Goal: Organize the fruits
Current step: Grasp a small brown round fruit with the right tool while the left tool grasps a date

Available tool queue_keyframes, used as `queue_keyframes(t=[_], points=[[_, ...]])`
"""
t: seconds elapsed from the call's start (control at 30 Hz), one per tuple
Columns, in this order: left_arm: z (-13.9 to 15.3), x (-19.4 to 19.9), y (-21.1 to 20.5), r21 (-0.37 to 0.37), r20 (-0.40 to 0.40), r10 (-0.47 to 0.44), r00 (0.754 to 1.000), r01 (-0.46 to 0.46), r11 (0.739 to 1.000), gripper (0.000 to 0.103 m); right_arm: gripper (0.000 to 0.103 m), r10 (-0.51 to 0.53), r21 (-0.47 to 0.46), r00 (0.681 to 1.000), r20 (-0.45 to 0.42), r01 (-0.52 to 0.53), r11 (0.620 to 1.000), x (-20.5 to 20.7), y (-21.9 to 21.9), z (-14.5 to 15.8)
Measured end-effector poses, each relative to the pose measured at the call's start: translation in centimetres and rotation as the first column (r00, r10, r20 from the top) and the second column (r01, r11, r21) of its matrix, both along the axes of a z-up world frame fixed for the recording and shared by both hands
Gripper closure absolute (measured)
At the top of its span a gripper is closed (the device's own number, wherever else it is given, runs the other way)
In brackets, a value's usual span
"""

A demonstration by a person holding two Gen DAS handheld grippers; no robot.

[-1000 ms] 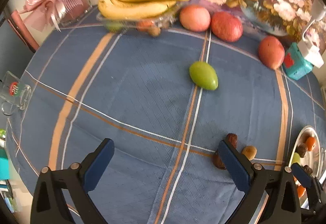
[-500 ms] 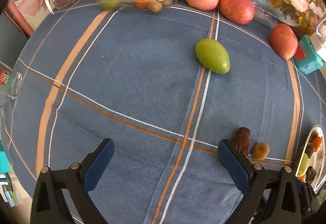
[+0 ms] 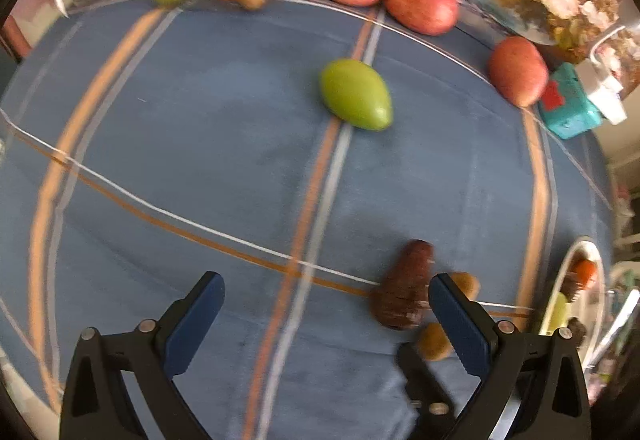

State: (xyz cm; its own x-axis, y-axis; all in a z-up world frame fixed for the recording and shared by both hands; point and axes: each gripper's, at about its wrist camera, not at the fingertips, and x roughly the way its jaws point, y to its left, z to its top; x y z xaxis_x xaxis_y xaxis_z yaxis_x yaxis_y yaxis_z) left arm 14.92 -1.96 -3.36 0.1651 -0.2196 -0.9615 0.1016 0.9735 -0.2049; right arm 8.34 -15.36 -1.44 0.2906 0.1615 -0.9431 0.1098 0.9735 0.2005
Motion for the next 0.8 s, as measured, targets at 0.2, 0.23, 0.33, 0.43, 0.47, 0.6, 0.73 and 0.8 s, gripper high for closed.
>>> queue_keyframes(t=[0.2,0.23,0.33,0.43,0.47,0.6,0.73,0.8], points=[[-0.8,-0.1,-1.5,-0.040,-0.021,-0.041,0.999,0.040,0.998,0.007,0.040,0.006,0.003,1.000,-0.012,-0.006,1.000,0.1,0.2,-0.6],[-0.9,0.0,-1.6,-0.047,-0.025,-0.046,0.999,0.045,0.998,0.011,0.041,0.006,0.003,1.000,-0.011,-0.006,1.000,0.0,0.3,-0.5],[-1.2,0.0,-2.0,-0.073,-0.043,-0.044,0.998,0.040,0.996,0.021,0.051,0.001,0.007,1.000,-0.007,-0.001,1.000,0.0,0.2,-0.4],[-1.4,0.2,-2.5,-0.061,-0.044,-0.049,0.998,0.046,0.997,0.035,0.057,-0.016,0.015,1.000,-0.006,0.016,1.000,-0.2,-0.2,-0.4],[-1.4,0.1,-2.4,-0.064,-0.041,-0.050,0.998,0.047,0.997,0.040,0.060,-0.020,0.019,1.000,-0.004,0.020,1.000,-0.2,-0.3,-0.4],[-0.9,-0.4,-2.9,-0.124,-0.050,-0.059,0.997,0.052,0.991,0.062,0.068,-0.022,0.029,1.000,0.005,0.022,0.999,-0.7,-0.7,0.0],[-0.8,-0.6,-3.3,-0.122,-0.039,-0.058,0.998,0.053,0.991,0.066,0.076,-0.012,0.048,1.000,0.009,0.011,0.999,-0.9,-0.6,0.0],[-0.6,-0.5,-3.2,-0.116,-0.031,-0.045,0.998,0.042,0.992,0.066,0.076,-0.013,0.051,1.000,0.010,0.013,0.999,-1.0,-0.7,0.1]])
